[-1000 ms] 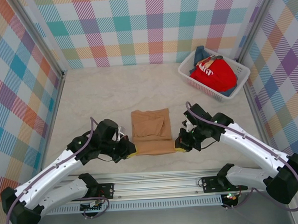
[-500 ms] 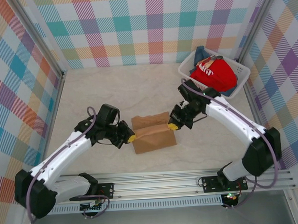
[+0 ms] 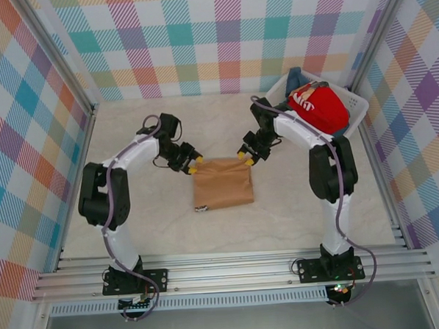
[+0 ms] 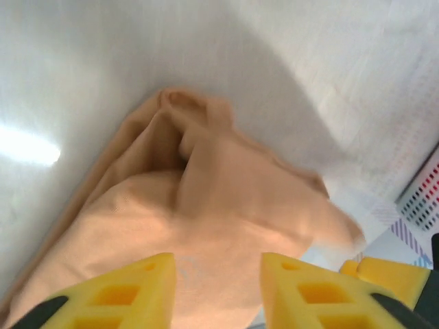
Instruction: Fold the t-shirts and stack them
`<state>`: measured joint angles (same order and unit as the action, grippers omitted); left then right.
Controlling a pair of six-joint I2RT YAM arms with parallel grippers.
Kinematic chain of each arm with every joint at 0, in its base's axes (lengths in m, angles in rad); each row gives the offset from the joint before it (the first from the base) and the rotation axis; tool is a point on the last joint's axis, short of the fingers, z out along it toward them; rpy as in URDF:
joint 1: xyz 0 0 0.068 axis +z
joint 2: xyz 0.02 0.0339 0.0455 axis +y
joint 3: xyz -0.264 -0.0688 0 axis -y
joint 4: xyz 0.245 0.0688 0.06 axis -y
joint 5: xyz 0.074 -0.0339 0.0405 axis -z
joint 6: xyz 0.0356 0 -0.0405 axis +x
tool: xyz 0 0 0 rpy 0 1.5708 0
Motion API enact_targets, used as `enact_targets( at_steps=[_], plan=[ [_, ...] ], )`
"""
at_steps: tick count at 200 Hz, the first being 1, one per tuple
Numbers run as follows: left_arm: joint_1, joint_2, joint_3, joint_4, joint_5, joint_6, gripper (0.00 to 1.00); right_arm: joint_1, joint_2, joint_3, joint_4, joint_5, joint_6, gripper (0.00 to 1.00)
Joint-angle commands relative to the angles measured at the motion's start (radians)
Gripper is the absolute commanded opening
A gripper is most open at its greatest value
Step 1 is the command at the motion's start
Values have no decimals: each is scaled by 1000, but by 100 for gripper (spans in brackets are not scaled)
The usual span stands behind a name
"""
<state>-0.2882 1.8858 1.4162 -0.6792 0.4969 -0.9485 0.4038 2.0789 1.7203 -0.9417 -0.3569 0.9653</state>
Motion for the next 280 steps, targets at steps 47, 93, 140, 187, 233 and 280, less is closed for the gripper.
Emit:
enact_targets(
  at_steps=[47,93,140,187,233,280],
  plan=[
    [33,-254,-190,41,-41,144,46,2,-158,-2,5,220,-157,45],
    [22,-205,-241,124,25,95,23,50,-302,-324,246,143,-62,28],
    [-138,-140,-186,124,-19,-19,22,80,-247,-397,342,48,14,16],
    [-195,-29,-155,131,-90,-45,22,75,-140,-405,269,85,30,18],
    [-239,-81,-57,-11,-185,-8,30,75,-123,-410,208,155,-41,34],
    [-332,-343,-229,-77,-266,-224,40,75,-206,-426,213,140,-107,50]
  ],
)
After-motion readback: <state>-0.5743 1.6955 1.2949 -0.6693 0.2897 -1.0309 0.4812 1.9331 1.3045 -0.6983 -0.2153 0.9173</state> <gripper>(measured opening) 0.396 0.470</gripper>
